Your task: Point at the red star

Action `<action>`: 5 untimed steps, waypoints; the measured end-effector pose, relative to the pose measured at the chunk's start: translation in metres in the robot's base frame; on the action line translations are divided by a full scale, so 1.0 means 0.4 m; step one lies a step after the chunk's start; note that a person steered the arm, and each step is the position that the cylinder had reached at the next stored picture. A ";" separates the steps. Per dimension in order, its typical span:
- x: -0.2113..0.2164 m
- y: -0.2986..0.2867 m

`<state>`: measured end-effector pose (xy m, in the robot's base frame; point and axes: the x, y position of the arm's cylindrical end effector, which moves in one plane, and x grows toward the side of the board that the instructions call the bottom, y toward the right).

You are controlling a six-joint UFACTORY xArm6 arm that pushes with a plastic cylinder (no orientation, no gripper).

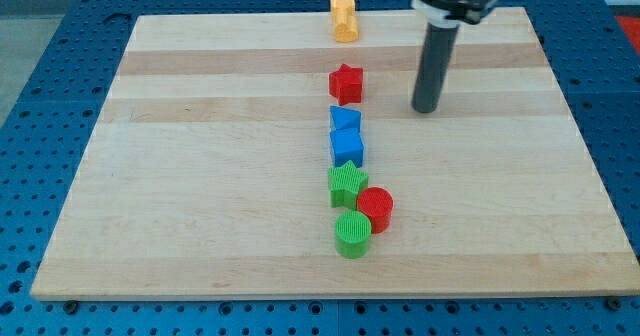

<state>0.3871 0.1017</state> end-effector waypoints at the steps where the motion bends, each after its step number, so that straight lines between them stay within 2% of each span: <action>1: -0.048 -0.042; 2: -0.102 -0.073; 3: -0.092 -0.184; 5: -0.142 -0.427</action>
